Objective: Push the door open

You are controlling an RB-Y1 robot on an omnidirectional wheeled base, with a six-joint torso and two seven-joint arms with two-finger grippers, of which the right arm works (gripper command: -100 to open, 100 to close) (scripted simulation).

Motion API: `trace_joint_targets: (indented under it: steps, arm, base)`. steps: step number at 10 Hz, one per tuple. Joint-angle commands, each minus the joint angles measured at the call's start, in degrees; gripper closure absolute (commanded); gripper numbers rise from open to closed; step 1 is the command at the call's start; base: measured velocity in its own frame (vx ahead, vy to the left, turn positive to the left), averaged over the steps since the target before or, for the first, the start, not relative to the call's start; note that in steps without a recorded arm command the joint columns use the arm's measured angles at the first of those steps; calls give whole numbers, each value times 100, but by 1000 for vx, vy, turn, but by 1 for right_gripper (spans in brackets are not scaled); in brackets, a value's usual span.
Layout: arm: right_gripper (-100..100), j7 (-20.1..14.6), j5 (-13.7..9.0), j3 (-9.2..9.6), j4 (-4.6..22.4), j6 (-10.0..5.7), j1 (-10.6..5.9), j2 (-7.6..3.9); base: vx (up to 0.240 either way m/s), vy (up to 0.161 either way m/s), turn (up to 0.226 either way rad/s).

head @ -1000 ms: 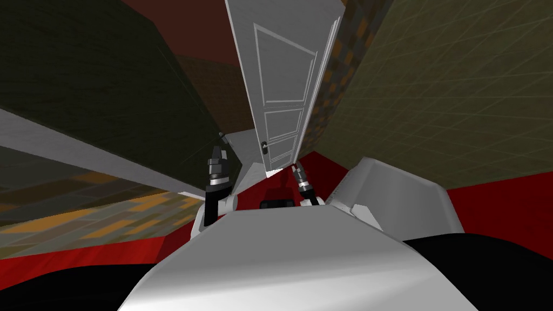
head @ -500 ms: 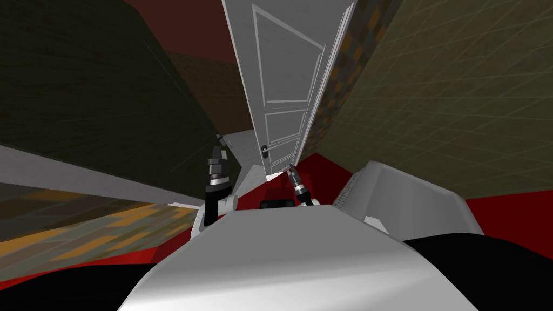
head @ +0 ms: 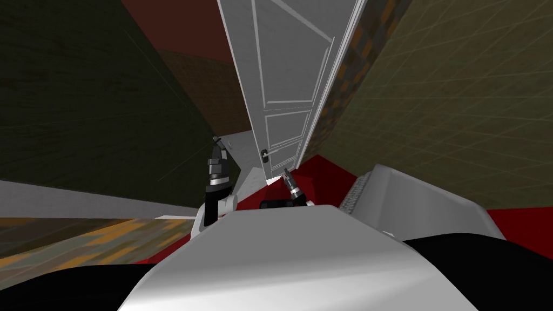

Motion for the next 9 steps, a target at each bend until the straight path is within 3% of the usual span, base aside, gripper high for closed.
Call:
trace_joint_targets:
  steps: [1,6,9]
  arm:
    - [-100,-67,123,89,176,-48,-15,-10]
    - [-100,-247,507,413,508,-46,-24,-32]
    - [-100,-278,569,466,556,-48,-14,-45]
  base:
    - [232,3,10]
    - [231,12,8]
    - [187,7,4]
